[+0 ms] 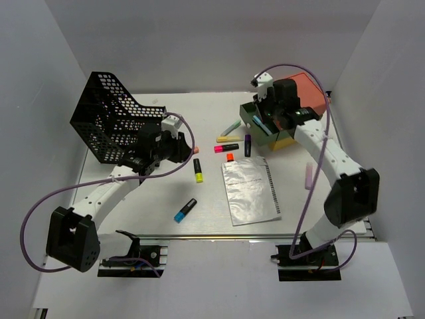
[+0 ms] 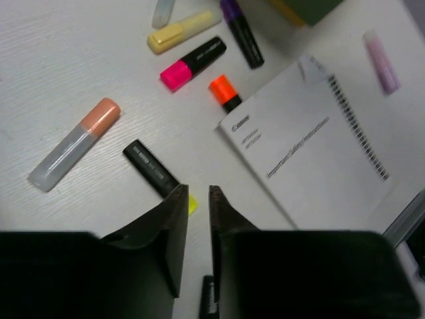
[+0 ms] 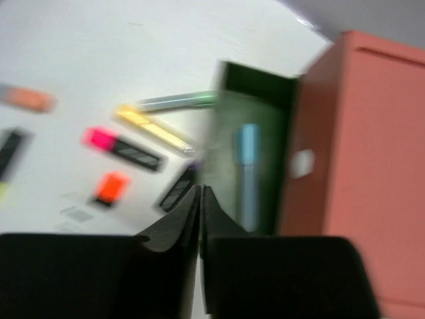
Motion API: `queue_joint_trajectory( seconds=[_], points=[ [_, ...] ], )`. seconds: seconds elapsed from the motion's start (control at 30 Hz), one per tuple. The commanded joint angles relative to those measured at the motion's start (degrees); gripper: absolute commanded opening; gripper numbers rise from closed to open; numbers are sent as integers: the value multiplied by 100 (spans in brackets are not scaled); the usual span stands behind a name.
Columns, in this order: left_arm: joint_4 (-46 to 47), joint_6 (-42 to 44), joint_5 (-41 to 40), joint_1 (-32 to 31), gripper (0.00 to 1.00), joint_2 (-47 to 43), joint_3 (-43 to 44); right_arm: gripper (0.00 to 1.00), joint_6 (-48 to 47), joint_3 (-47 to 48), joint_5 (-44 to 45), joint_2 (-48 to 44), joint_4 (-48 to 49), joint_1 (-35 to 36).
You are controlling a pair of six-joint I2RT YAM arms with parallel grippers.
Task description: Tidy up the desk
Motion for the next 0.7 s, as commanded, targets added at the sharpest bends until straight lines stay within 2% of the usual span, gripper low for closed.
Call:
queue_joint_trajectory(
  seconds=[0.0,0.03,0.07,0.1,0.17,0.27,0.33,0.4,0.43,0.5,0.57,0.6,0.63,0.67],
  points=[
    [-697,-296,45,-29,26,-165,175,0,-375,-321,-2287,-1188,-474,-45],
    [-951,-488,114,-29,19,-252,114,0,-395,-575,-2680,-1454,-449,-36],
    [-1119,-612,176,-29,9,-288,61,0,-422,-1300,-3093,-2022,-336,-36],
    [-1339,-709,159,-81,7,-306,-27,0,-457,-1716,-3724,-2306,-4,-45],
    [-1919,-946,115,-143,7,-280,-132,0,-396,-2820,-3949,-3130,340,-62],
    [-2526,-1114,-217,-274,13,-297,-343,0,-422,-3546,-3652,-3844,754,-124],
    [-2650,-1254,-517,-336,29,-341,-431,0,-387,-3977,-3423,-4005,799,-203],
    [-2624,-1377,-867,-388,44,-359,-397,0,-299,-4328,-3553,-4119,851,-273],
    [-2520,-1482,-983,-389,60,-315,-327,0,-220,-4470,-3659,-4120,912,-325],
    [-2431,-1518,-1342,-441,70,-35,15,0,-193,-4620,-3826,-4146,1027,-448],
    [-2185,-1335,-1510,-442,73,264,524,15,-263,-4568,-3818,-4155,887,-536],
    [-2115,-1160,-1738,-503,73,683,718,29,-351,-4559,-3992,-4155,861,-546],
    [-2105,-758,-1766,-503,74,922,937,53,-421,-4576,-4063,-4155,834,-581],
    [-2114,-458,-1731,-503,74,1186,1366,58,-578,-4576,-4177,-4163,712,-607]
  ],
)
